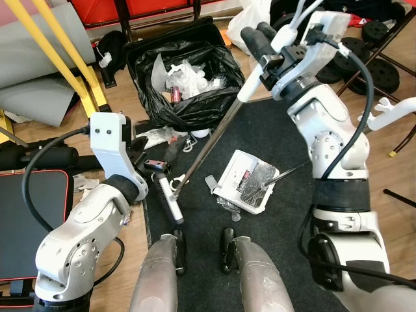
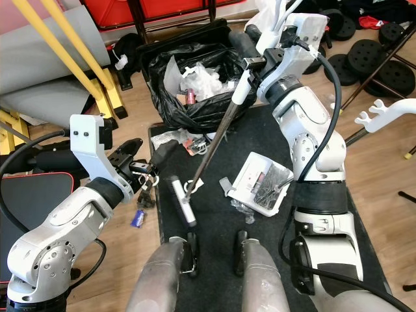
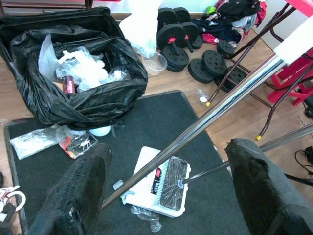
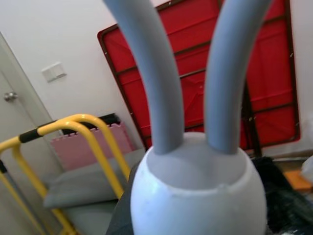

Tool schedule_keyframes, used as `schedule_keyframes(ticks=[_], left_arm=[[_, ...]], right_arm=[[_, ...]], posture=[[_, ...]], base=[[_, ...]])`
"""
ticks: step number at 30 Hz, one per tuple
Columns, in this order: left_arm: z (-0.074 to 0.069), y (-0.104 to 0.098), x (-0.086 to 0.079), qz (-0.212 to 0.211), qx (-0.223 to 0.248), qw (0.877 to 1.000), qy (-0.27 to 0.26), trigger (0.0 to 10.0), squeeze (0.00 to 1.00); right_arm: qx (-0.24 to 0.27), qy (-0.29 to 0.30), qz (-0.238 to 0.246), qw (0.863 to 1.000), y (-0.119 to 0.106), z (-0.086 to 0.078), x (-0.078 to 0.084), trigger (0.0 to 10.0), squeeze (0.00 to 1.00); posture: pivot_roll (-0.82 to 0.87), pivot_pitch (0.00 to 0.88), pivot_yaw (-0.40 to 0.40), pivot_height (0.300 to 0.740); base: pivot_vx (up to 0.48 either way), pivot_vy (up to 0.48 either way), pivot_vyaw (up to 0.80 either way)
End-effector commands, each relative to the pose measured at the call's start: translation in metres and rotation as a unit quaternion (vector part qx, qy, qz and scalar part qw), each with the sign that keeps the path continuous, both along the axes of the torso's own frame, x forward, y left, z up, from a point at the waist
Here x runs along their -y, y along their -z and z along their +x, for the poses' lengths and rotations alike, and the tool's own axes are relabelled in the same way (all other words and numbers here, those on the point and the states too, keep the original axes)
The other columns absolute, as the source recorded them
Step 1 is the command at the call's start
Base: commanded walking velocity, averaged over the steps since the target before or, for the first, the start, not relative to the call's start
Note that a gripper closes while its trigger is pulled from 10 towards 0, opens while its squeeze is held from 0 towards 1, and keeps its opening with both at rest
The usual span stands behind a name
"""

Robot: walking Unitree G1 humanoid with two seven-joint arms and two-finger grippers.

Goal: Sweep floor

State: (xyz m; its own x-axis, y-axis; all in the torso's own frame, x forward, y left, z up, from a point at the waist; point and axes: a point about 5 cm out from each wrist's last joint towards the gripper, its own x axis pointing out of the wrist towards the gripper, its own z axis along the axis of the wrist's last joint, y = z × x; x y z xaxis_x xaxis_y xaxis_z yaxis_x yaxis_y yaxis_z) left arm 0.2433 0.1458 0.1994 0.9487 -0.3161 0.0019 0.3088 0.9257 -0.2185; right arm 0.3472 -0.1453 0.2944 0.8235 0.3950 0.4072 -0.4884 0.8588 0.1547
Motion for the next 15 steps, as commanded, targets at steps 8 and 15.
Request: schedule_keyframes(ticks=[8,15], left_arm=[[-0.0047,0.0027,0.0021,0.0,-0.005,1.0,0.027,10.0,0.0],[-0.0041,0.0025,0.0025,0.0,-0.005,1.0,0.026,10.0,0.0]], right_arm=[[0.065,0.045,-0.076,0.994,-0.0189,-0.0068,0.0065,10.0,0.0],[0.063,0.066,-0.115,0.989,-0.0144,-0.0049,0.0078,10.0,0.0]], posture=[[0.11,0.302,-0.033,0.74],[0.11,0.308,-0.033,0.74]], base=[[0.0,0.0,0.0],[0.0,0.0,0.0]])
